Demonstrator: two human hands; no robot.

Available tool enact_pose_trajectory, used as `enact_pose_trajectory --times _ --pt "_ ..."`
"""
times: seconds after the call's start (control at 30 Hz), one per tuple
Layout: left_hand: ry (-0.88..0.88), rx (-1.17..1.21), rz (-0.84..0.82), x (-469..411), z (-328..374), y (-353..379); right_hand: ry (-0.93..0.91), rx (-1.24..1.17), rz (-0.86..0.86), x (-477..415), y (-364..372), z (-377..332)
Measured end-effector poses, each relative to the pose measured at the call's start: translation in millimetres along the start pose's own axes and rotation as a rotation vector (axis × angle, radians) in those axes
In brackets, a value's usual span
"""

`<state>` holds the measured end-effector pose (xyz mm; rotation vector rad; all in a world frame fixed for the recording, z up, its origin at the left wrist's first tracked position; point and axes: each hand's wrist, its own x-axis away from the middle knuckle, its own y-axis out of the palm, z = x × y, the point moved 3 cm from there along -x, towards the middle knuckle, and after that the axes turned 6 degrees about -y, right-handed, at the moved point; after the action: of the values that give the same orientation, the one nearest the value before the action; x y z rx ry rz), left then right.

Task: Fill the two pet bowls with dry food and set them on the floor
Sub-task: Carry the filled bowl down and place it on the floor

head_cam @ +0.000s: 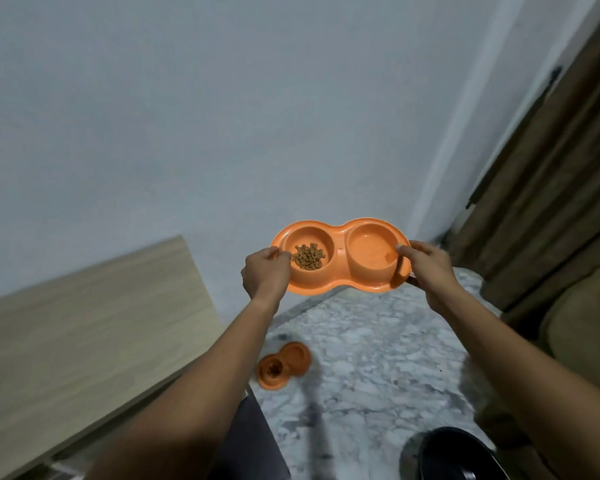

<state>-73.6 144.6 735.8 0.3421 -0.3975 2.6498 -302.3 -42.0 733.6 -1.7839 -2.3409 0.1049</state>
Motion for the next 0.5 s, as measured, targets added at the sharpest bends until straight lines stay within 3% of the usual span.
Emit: enact_pose_trajectory --times 0.23,0.5 --pt "-0.074 -0.055 -0.06 -27.6 -16.4 88.7 0.078 0.041 0.059 -74.3 -35.3 35.6" --pt "-0.175 -0.159 -0.02 -66.5 -59.6 180.4 0.174 0.118 -0.036 -174.9 -46.9 117.1"
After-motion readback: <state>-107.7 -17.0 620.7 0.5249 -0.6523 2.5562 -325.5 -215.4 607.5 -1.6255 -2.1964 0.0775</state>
